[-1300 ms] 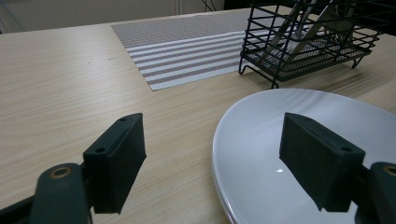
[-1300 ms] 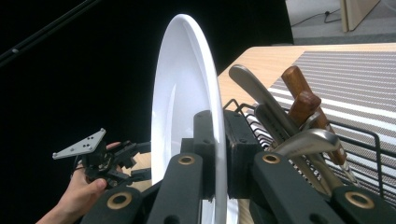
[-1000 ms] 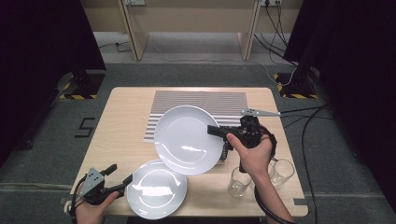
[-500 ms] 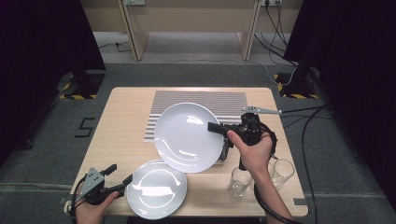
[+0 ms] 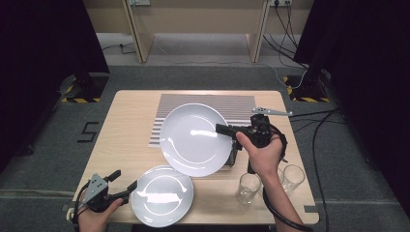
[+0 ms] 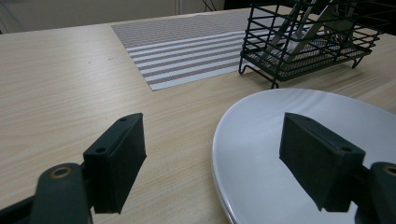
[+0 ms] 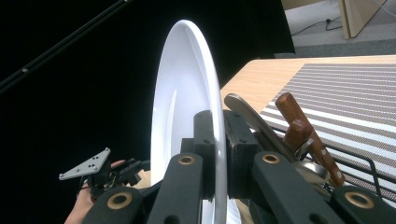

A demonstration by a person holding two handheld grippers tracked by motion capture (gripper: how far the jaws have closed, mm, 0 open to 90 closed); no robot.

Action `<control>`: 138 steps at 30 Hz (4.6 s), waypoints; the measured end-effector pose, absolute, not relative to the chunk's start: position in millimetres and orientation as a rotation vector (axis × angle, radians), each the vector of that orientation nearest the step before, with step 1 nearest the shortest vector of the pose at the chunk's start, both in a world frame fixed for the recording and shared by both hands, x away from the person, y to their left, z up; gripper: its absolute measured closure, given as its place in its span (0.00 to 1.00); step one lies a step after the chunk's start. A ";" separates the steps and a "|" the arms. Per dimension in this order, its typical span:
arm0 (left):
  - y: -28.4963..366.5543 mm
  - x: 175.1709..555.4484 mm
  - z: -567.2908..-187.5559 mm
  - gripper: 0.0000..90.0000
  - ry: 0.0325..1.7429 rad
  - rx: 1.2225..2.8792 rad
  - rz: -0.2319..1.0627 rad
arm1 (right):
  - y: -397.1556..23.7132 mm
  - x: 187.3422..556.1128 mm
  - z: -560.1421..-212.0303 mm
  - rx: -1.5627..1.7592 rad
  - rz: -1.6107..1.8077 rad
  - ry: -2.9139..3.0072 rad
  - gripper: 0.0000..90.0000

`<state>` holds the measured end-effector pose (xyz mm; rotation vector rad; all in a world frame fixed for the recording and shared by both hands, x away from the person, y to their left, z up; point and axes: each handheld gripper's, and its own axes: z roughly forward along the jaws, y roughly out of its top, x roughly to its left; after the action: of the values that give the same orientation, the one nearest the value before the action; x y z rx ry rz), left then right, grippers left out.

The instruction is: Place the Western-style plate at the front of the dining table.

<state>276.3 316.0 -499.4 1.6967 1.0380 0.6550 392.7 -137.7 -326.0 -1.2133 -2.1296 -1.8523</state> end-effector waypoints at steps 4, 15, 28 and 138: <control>315.8 276.3 -499.4 0.25 1.038 1.698 0.656 | -137.7 394.0 -325.0 -1.216 -1.855 -2.124 0.95; 315.7 276.5 -499.4 0.25 1.037 1.700 0.656 | -138.3 399.5 -324.0 -1.226 -1.860 -2.107 0.95; 315.7 276.6 -499.7 0.25 1.037 1.701 0.654 | -139.3 405.5 -323.8 -1.226 -1.854 -2.088 0.95; 315.9 276.7 -499.4 0.25 1.038 1.697 0.659 | -140.5 440.0 -311.8 -1.293 -1.888 -1.944 0.95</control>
<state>276.7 315.9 -499.4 1.6966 1.0377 0.6586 440.0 -140.5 -311.8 -1.2928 -1.9445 -1.8884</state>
